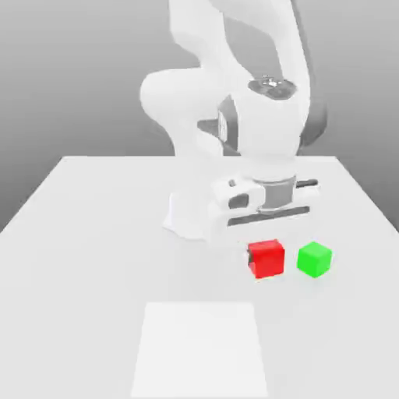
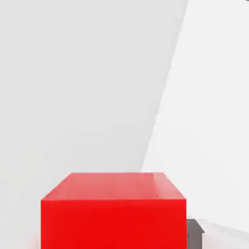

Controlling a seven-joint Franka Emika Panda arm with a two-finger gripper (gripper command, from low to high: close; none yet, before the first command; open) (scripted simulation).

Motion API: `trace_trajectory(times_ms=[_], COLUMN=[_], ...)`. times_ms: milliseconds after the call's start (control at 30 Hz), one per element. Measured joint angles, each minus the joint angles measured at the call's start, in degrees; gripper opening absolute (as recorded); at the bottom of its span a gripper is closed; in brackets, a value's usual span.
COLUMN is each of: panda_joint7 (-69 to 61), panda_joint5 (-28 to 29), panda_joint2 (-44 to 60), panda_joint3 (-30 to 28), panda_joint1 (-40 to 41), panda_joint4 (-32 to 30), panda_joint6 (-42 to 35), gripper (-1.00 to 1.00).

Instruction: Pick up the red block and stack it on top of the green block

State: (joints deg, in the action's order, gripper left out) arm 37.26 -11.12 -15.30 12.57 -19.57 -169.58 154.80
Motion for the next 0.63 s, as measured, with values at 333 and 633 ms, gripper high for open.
trace_trajectory(times_ms=[333,633], panda_joint7=[-7.4,-2.5], panda_joint5=[-0.6,6.8], panda_joint2=[-0.5,12.2], panda_joint3=[9.3,11.5], panda_joint1=[-16.2,-12.1], panda_joint4=[-2.9,-2.7], panda_joint6=[2.0,14.5], gripper=[-1.00,1.00])
